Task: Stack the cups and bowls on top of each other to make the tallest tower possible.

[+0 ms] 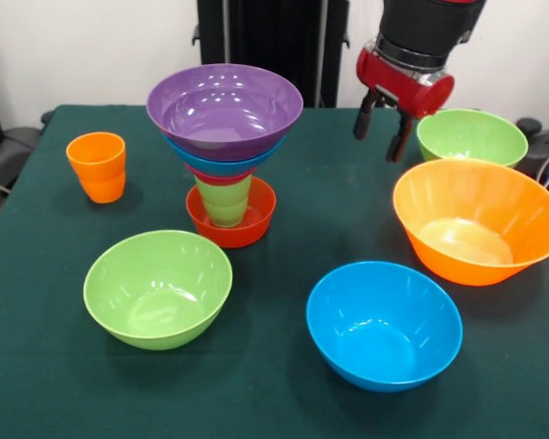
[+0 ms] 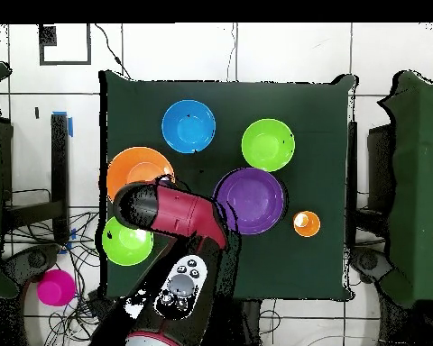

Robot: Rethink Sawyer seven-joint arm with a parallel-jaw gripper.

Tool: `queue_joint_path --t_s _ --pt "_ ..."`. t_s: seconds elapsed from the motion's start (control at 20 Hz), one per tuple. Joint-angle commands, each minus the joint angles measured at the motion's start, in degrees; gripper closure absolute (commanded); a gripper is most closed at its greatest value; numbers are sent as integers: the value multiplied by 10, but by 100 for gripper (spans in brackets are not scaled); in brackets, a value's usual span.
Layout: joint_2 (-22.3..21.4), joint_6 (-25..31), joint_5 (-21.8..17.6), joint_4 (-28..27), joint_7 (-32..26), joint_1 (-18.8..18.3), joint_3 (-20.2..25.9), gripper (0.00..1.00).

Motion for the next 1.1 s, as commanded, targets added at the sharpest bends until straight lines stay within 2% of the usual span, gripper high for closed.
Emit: queue_joint_path --t_s 0.05,0.35,0.65,1.1 --pt "9 -31 -3 23 50 -3 84 0" --pt "-39 53 2 -10 60 26 66 0" --pt "-43 54 12 -6 61 19 77 0" --pt "-33 62 -2 -19 49 12 72 0"
